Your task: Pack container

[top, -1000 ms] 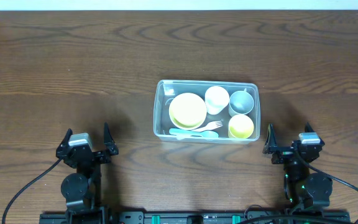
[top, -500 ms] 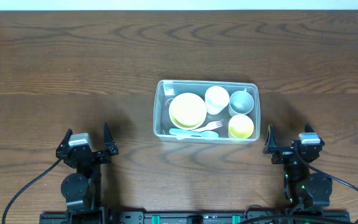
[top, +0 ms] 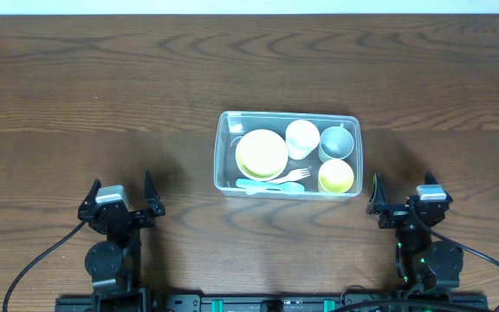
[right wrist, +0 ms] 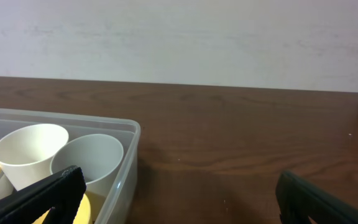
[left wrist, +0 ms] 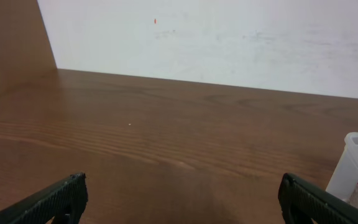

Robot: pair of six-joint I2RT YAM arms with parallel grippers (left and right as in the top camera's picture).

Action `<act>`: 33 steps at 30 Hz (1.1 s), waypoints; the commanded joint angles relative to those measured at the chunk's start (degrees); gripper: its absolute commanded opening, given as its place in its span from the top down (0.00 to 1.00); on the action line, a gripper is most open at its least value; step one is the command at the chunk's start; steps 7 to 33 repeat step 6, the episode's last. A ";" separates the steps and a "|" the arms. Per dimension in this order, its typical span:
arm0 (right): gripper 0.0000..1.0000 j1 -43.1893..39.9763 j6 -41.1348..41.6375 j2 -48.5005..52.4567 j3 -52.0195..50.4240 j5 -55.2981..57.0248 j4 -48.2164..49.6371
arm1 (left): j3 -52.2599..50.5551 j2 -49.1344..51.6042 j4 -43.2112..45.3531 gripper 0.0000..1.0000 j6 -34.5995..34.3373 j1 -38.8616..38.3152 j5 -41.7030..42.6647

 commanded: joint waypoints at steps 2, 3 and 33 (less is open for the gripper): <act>0.01 0.50 -0.59 -0.22 -0.09 0.17 -0.24 | -0.50 -0.31 -2.69 0.02 -0.90 -0.17 0.00; 0.01 0.50 -0.59 -0.22 -0.09 0.20 -0.24 | -0.50 -0.31 -2.69 0.02 -0.92 -0.17 0.00; 0.01 0.50 -0.59 -0.22 -0.09 0.20 -0.24 | -0.50 -0.31 -2.69 0.02 -0.90 -0.17 0.00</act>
